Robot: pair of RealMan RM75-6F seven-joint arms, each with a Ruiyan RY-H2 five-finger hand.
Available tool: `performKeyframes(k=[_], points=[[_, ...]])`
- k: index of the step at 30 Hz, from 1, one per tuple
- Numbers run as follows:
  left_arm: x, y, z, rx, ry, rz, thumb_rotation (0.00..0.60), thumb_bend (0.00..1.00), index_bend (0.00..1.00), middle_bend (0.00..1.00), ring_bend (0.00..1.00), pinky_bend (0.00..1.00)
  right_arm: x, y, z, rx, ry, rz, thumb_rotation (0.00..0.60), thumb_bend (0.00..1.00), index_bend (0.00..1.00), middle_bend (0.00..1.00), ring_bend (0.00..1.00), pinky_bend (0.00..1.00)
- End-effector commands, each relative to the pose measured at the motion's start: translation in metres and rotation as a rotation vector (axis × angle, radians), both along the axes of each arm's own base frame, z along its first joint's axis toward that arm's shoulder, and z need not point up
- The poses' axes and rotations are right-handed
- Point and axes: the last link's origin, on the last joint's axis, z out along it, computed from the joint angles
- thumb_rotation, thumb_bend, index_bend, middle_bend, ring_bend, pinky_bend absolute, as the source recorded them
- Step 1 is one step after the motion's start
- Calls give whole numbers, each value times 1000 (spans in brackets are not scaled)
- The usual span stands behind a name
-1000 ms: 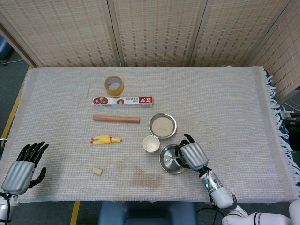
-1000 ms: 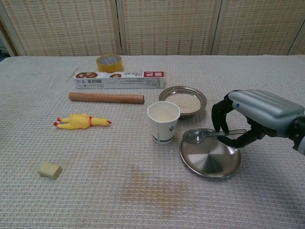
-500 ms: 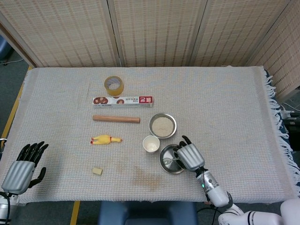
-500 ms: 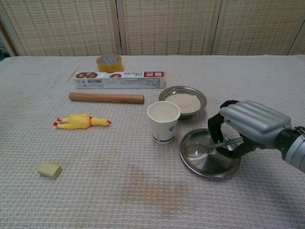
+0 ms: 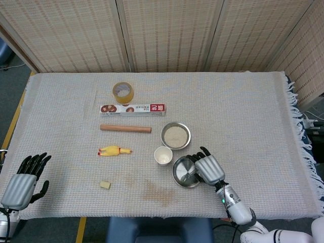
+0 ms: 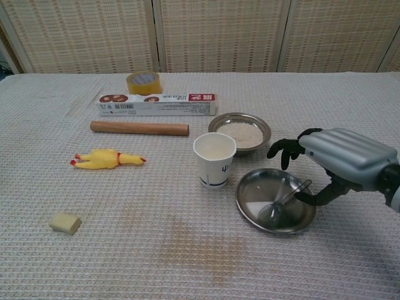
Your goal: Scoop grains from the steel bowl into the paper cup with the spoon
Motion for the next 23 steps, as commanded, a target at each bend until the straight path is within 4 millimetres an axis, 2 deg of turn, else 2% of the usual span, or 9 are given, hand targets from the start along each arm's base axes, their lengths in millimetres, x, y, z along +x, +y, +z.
performKeyframes(k=[1, 5, 9, 12, 17, 23], points=[[0, 0, 2, 10, -6, -3, 600, 510, 0, 0, 0, 18, -2, 9, 23, -53, -46, 3, 600, 189, 149, 260, 143, 110], [0, 0, 6, 42, -19, -16, 600, 505, 0, 0, 0, 19, -21, 38, 65, -152, -29, -28, 600, 168, 33, 108, 8, 10], [0, 0, 10, 85, -37, -44, 600, 486, 0, 0, 0, 20, -48, 73, 103, -301, -30, -81, 600, 167, 2, 38, 0, 0], [1, 1, 12, 111, -56, -80, 600, 473, 0, 0, 0, 20, -69, 93, 123, -360, 0, -141, 600, 166, 0, 12, 0, 0], [-1, 1, 14, 139, -60, -92, 600, 465, 0, 0, 0, 18, -80, 98, 150, -416, -7, -208, 600, 166, 0, 0, 0, 0], [-2, 2, 15, 121, -53, -62, 600, 464, 0, 0, 0, 18, -82, 96, 162, -426, -15, -224, 600, 166, 0, 0, 0, 0]])
